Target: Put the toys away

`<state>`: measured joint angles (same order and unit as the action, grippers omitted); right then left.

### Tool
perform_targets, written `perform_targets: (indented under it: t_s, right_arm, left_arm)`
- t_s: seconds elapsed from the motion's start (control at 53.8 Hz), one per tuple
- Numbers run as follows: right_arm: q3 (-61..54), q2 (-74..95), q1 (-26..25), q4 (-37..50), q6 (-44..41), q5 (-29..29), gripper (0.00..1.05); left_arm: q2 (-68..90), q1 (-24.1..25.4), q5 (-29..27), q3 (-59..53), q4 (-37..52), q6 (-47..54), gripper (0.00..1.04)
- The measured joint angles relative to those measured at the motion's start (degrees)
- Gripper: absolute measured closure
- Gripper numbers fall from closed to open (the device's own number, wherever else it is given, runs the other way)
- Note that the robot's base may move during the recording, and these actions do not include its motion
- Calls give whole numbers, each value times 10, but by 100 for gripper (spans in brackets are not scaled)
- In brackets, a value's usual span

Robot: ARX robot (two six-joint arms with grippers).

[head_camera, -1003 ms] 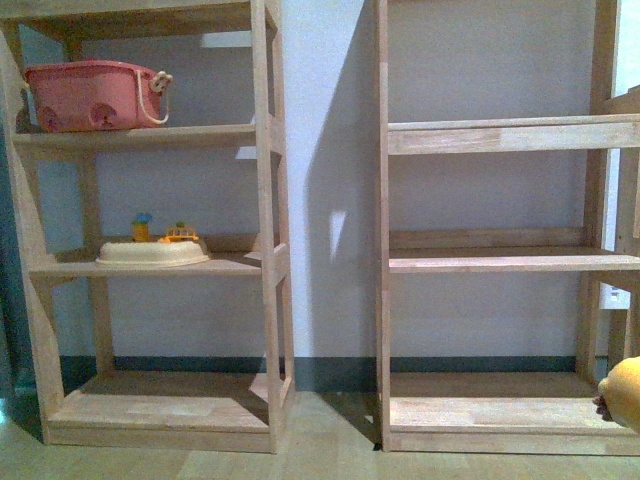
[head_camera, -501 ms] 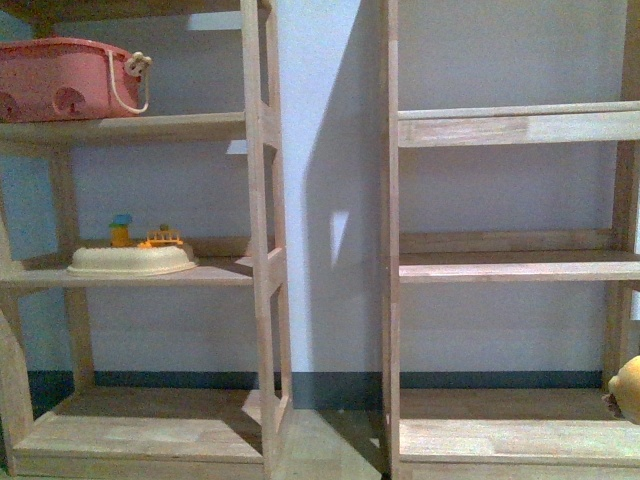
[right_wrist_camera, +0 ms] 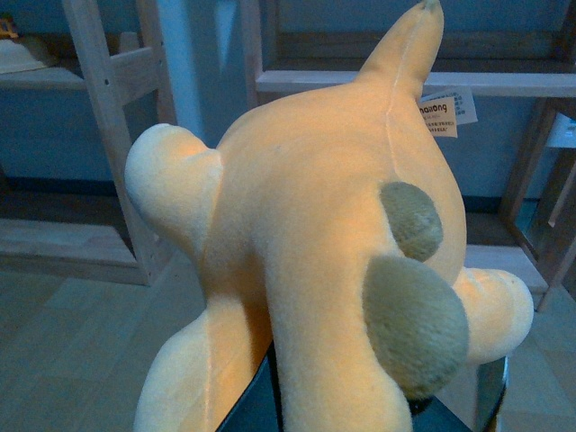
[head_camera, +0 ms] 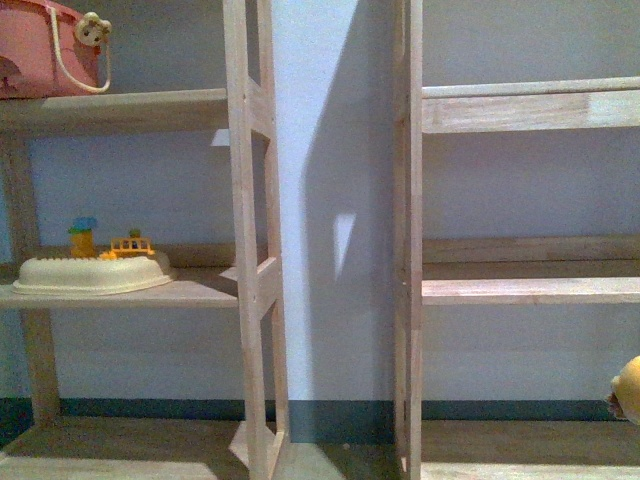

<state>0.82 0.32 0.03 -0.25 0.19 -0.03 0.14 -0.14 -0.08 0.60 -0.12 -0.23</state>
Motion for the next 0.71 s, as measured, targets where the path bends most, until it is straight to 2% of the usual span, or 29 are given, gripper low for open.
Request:
perform_targets:
  t_s: [0.706]
  right_arm:
    - [0,0,0,0,0,0,98]
  left_arm:
    - [0,0,1,0,0,0,6]
